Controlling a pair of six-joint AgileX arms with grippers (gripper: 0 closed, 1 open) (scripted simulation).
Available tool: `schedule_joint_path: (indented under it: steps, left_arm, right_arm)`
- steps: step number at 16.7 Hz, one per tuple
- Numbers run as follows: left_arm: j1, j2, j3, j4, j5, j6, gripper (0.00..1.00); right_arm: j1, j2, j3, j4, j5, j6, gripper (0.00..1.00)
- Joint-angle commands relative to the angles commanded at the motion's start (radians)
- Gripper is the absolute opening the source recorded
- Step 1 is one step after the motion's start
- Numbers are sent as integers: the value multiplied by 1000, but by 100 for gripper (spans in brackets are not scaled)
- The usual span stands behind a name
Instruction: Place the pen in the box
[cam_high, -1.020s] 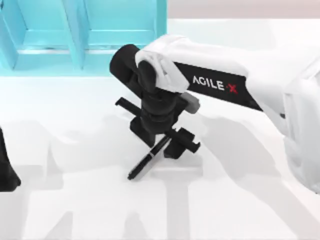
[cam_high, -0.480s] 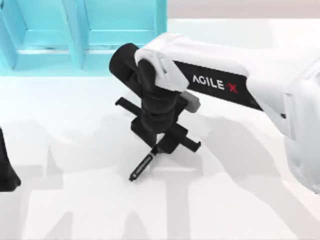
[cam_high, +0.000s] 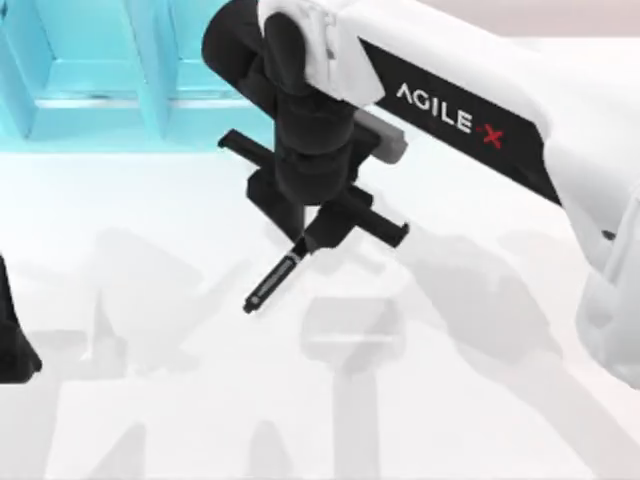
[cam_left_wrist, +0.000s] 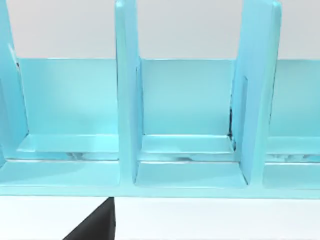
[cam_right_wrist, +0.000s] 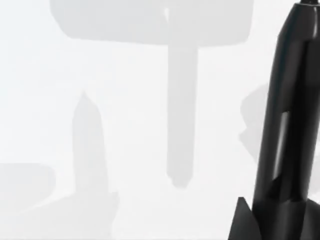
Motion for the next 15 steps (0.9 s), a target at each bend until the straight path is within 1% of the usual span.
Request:
schedule_joint_path:
  steps: [2, 7, 9, 12, 15]
  left_arm:
    - [0, 0, 0, 0, 0, 0, 100]
    - [0, 0, 0, 0, 0, 0, 100]
    - [0, 0, 0, 0, 0, 0, 100]
    - [0, 0, 0, 0, 0, 0, 100]
    - [0, 0, 0, 0, 0, 0, 100]
  right_arm:
    - [-2, -4, 38, -38, 0, -2, 0]
    - [-1, -3, 39, -38, 0, -1, 0]
    - [-33, -16, 22, -33, -1, -11, 0]
    - [-160, -63, -42, -17, -4, -47, 0]
    - [-371, -137, -151, 7, -8, -108, 0]
